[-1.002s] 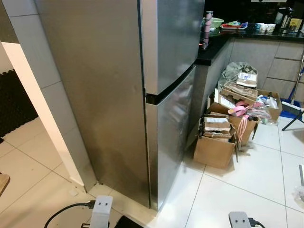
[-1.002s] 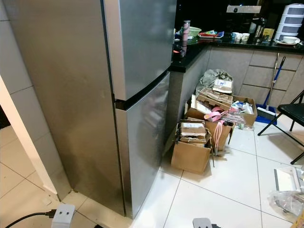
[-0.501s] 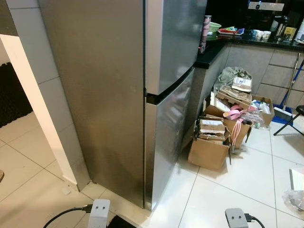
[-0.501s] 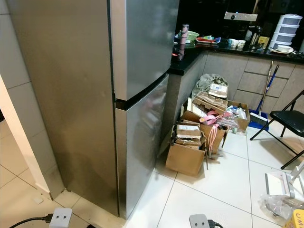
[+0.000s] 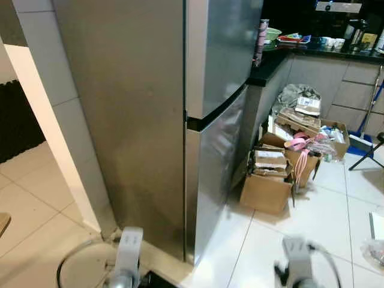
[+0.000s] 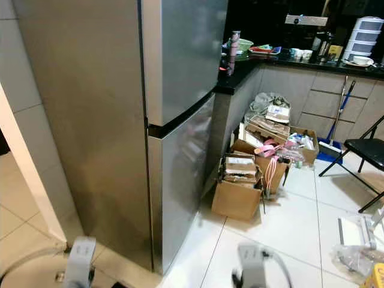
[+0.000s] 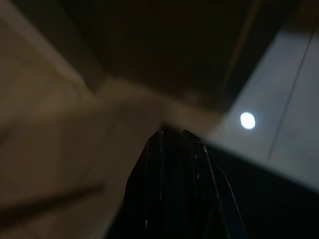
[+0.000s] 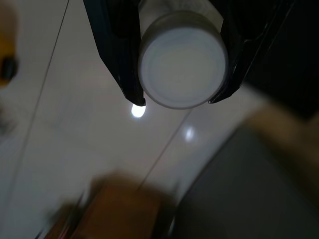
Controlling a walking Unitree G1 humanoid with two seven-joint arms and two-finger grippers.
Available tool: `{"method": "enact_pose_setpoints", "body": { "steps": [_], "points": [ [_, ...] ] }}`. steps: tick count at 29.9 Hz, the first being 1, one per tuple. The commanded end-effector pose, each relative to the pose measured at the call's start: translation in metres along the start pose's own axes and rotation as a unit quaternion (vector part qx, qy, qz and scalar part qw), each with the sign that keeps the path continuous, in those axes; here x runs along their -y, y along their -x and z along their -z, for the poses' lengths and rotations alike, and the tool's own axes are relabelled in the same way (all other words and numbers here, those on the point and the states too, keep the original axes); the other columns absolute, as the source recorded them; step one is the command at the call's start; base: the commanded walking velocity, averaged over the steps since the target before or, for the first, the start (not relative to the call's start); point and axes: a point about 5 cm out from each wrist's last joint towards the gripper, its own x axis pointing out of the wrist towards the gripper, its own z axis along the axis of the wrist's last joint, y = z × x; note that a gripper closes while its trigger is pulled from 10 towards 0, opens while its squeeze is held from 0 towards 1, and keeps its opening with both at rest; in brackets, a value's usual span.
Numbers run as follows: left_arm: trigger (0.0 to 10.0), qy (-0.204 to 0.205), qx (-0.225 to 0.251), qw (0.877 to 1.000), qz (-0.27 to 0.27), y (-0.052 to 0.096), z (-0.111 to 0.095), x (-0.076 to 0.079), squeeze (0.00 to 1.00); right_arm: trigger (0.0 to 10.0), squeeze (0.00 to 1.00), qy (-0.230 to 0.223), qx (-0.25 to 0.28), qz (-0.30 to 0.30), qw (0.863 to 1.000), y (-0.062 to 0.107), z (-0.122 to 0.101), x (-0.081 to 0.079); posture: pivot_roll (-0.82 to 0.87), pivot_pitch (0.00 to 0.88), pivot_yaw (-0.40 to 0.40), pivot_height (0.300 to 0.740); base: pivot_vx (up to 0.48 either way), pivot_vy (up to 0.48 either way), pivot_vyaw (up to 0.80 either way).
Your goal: Restocking fridge
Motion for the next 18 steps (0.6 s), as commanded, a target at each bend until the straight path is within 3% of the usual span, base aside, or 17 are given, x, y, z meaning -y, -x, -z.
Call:
{"method": "enact_pose_setpoints", "body": {
  "steps": [1, 3, 5, 6, 7, 9, 14, 18],
  "points": [
    [10.0, -0.007, -0.013, 1.0, 0.001, 0.002, 0.007, -0.003, 0.0, 10.0, 0.0, -0.02, -0.004, 0.008, 1.0, 0.001, 0.003, 0.001, -0.02, 0.078, -0.035, 0.74, 0.0, 0.0, 0.0],
    [10.0, -0.006, -0.016, 1.0, 0.002, 0.002, 0.01, -0.002, 0.0, 10.0, 0.0, -0.024, -0.009, 0.007, 1.0, 0.002, 0.007, -0.002, -0.02, 0.078, -0.035, 0.74, 0.0, 0.0, 0.0],
    [10.0, -0.004, -0.04, 0.999, 0.004, 0.009, 0.03, 0.002, 0.0, 10.0, 0.0, -0.023, -0.034, -0.005, 0.999, 0.009, 0.03, -0.012, -0.01, 0.08, -0.031, 0.74, 0.0, 0.0, 0.0],
    [10.0, -0.006, -0.073, 0.997, 0.008, 0.019, 0.056, 0.005, 0.0, 10.0, 0.0, -0.016, -0.061, -0.021, 0.998, 0.019, 0.054, -0.023, -0.01, 0.082, -0.027, 0.74, 0.0, 0.0, 0.0],
    [10.0, -0.006, -0.073, 0.997, 0.008, 0.019, 0.056, 0.005, 0.0, 10.0, 0.0, -0.016, -0.061, -0.021, 0.998, 0.019, 0.054, -0.023, -0.01, 0.082, -0.027, 0.74, 0.0, 0.0, 0.0],
    [10.0, -0.006, -0.104, 0.994, 0.008, 0.029, 0.079, 0.006, 0.0, 10.0, 0.0, -0.014, -0.085, -0.031, 0.996, 0.03, 0.075, -0.03, -0.02, 0.084, -0.022, 0.74, 0.0, 0.0, 0.0],
    [10.0, -0.007, -0.134, 0.991, 0.01, 0.041, 0.101, 0.008, 0.0, 10.0, 0.0, -0.012, -0.109, -0.038, 0.993, 0.042, 0.096, -0.033, -0.02, 0.086, -0.018, 0.74, 0.0, 0.0, 0.0],
    [10.0, -0.004, -0.135, 0.991, 0.011, 0.041, 0.102, 0.009, 0.0, 10.0, 0.0, -0.015, -0.114, -0.035, 0.993, 0.044, 0.099, -0.031, -0.02, 0.084, -0.017, 0.74, 0.0, 0.0, 0.0]
  ]
}}
